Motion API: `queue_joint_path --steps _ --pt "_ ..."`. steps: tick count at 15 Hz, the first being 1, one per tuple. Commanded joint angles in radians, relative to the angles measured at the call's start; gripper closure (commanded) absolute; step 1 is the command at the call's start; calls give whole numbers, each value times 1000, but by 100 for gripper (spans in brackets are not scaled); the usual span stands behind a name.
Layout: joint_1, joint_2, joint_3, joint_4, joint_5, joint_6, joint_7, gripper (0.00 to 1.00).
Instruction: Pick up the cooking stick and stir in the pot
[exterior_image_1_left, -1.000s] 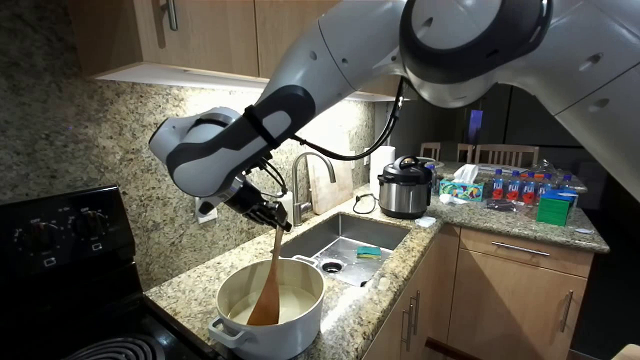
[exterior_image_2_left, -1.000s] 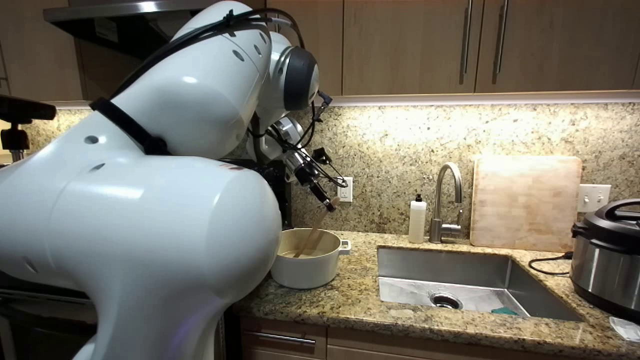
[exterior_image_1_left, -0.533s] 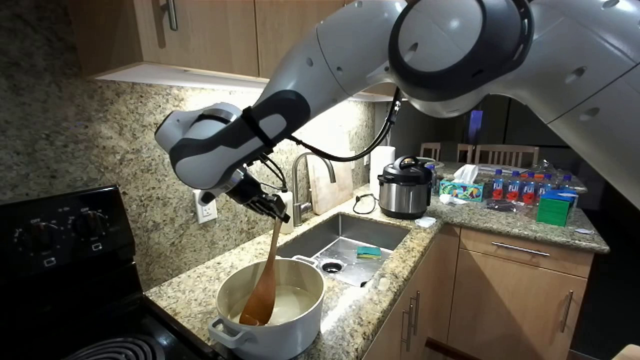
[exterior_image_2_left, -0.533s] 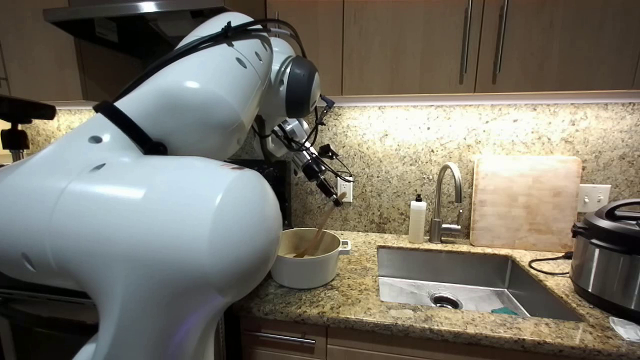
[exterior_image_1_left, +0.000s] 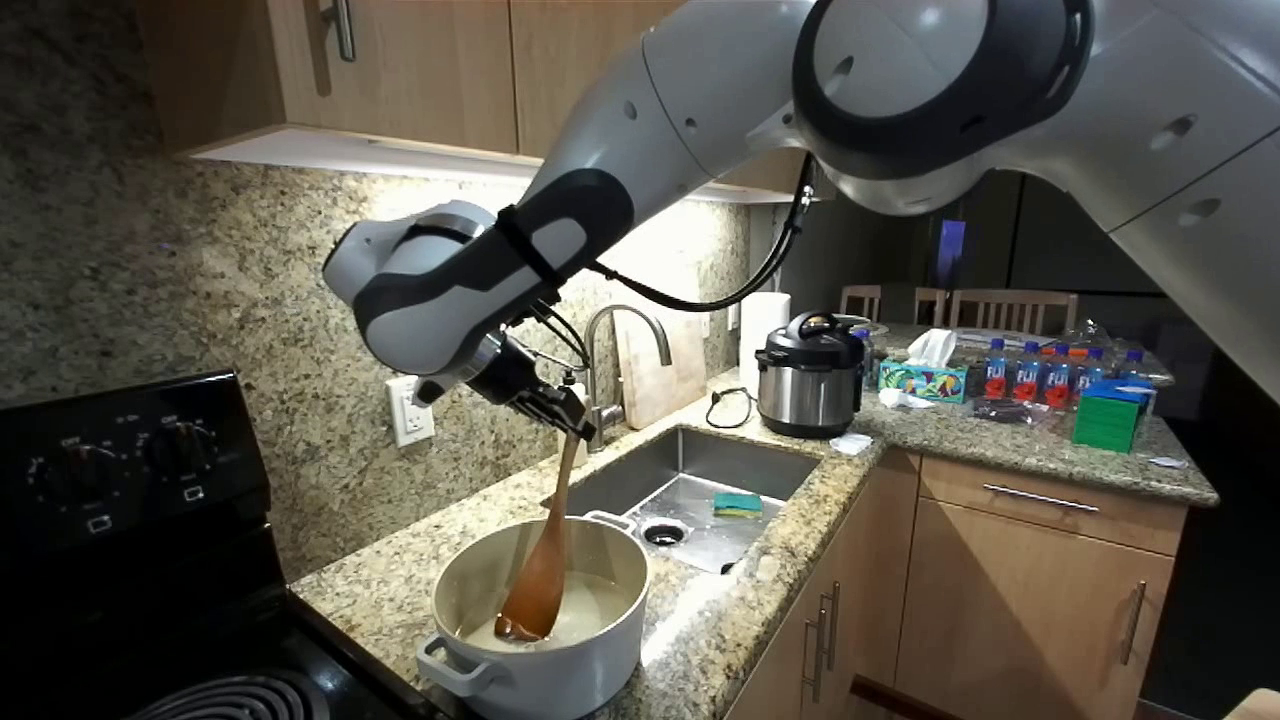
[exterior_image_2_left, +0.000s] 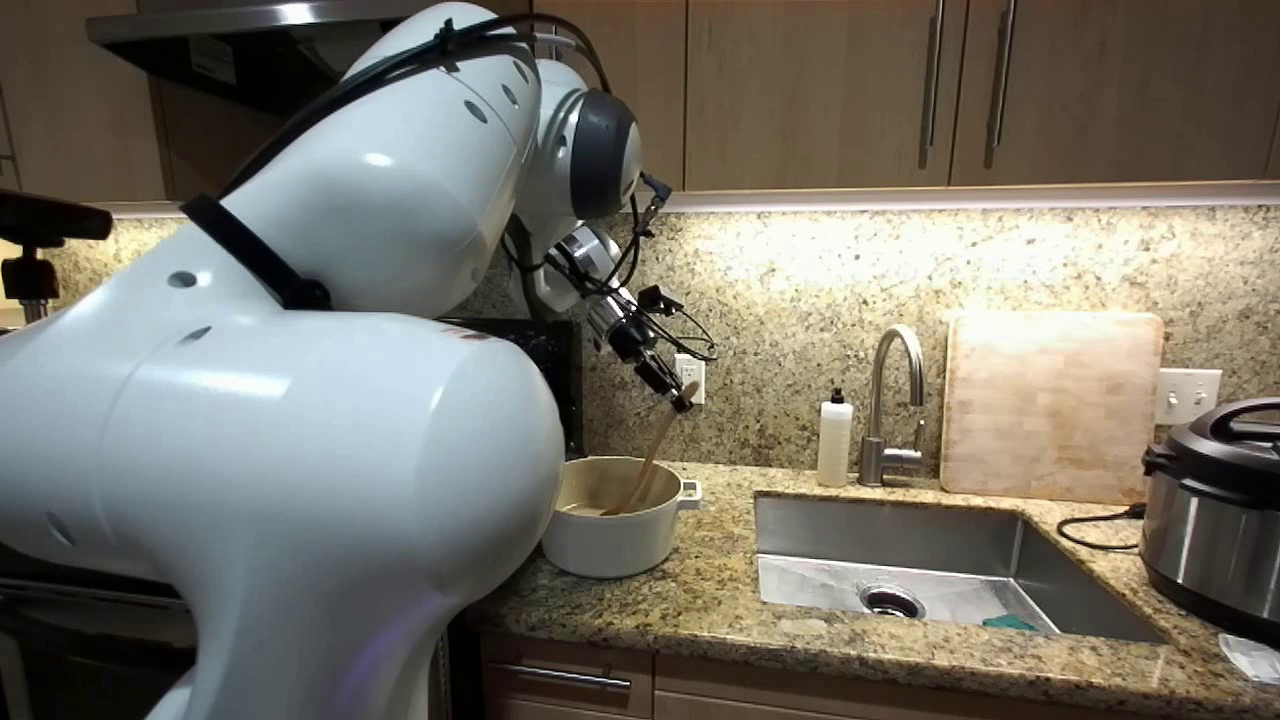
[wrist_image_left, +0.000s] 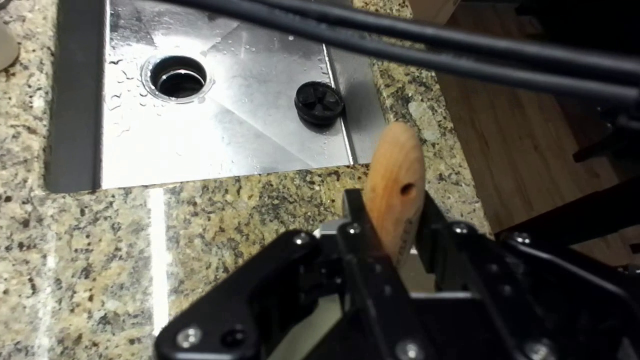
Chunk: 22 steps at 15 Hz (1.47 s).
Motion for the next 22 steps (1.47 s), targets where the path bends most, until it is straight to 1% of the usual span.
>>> queue_joint_path --steps 1,3,5,7,9,13,14,19,22 --pt "-22 -102 23 -159 10 30 -17 93" --pt "-31 -133 38 -218 10 59 -46 93" --pt "-29 -140 57 -244 -1 51 -100 93" --pt "-24 -144 72 -263 -10 57 -151 93" --pt "-19 -133 81 -256 -17 66 -182 93" --pt "-4 -102 73 -202 -21 73 -162 93" --pt "-3 -98 68 -191 -19 76 -139 93" --pt "-24 -93 54 -139 26 104 -70 93" --pt "-29 -82 34 -104 40 85 -48 93"
